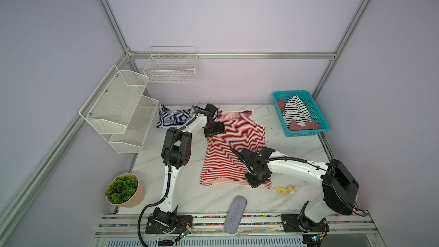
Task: Fold and stack tank tops
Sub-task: Smooth out the tank top at the center of the table.
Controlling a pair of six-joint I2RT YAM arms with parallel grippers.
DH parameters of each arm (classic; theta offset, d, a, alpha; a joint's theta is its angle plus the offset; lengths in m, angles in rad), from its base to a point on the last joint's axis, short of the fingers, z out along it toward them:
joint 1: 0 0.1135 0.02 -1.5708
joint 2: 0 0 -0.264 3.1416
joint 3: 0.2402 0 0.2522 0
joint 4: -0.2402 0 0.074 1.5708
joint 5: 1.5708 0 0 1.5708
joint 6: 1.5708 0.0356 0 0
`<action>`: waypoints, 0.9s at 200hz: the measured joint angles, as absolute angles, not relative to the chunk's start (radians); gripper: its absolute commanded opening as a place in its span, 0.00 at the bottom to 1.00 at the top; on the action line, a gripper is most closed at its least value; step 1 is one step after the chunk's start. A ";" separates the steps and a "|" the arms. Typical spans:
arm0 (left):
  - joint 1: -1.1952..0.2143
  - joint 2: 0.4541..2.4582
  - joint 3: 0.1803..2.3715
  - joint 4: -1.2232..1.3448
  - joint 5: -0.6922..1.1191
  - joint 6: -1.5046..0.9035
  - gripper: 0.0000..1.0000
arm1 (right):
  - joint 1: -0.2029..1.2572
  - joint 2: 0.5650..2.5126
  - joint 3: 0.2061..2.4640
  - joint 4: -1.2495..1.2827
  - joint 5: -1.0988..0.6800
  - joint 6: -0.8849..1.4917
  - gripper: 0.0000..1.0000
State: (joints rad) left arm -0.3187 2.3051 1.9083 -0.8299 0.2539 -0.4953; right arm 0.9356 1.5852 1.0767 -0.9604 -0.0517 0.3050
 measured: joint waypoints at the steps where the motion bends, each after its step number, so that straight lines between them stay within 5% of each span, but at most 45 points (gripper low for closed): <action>1: -0.319 2.305 1.908 -0.830 0.254 -0.495 0.90 | 0.936 1.585 1.077 -0.960 -0.053 0.305 0.41; 59: -0.306 2.328 1.962 -0.852 0.225 -0.497 0.95 | 0.938 1.555 1.085 -0.953 -0.013 0.361 0.48; 131: -0.275 2.315 1.988 -0.871 0.193 -0.513 1.00 | 0.931 1.530 1.047 -0.883 0.092 0.497 0.37; 180: -0.275 2.101 1.945 -0.846 0.176 -0.512 1.00 | 0.854 1.528 0.978 -0.755 0.064 0.516 0.32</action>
State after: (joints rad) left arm -0.2752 2.1010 1.9446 -0.8455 0.1764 -0.5121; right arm 0.8543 1.5284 0.9779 -0.7547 0.0643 0.5159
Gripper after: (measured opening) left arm 0.997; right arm 0.331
